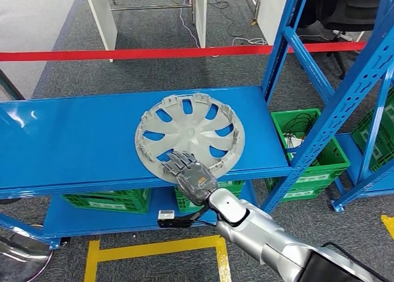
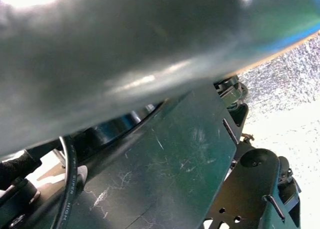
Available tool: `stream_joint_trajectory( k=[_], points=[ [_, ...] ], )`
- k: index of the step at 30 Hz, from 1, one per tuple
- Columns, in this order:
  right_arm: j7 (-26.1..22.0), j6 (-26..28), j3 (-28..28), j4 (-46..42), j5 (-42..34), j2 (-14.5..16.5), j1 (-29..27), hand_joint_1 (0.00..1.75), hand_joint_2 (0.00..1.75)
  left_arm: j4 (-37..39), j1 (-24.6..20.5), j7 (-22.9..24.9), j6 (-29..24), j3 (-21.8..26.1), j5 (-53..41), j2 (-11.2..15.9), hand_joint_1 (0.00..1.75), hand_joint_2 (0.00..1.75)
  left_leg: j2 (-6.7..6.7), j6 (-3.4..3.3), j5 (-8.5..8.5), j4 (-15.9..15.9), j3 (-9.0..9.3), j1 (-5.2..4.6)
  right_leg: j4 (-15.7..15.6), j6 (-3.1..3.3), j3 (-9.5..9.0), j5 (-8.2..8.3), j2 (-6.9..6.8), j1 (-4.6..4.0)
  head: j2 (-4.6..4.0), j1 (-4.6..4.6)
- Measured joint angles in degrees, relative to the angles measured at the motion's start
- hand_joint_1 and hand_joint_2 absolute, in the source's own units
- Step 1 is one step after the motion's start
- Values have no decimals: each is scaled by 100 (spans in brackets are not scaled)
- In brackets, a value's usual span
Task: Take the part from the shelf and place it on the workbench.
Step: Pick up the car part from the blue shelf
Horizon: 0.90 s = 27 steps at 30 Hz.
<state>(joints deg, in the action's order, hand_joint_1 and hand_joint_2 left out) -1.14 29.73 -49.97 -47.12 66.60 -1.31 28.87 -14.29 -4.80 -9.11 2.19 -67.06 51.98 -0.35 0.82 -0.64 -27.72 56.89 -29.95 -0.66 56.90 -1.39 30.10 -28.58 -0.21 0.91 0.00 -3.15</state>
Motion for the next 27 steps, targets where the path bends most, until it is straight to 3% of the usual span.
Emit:
stream_joint_trajectory(
  k=[27],
  points=[
    [81,-323,6,134,-57,57,64,0,175,0,22,0,4,21,15,-2,0,0,0,-4,4,1,-3,0,0,-3,1,5,0,0,0,1]
  ],
)
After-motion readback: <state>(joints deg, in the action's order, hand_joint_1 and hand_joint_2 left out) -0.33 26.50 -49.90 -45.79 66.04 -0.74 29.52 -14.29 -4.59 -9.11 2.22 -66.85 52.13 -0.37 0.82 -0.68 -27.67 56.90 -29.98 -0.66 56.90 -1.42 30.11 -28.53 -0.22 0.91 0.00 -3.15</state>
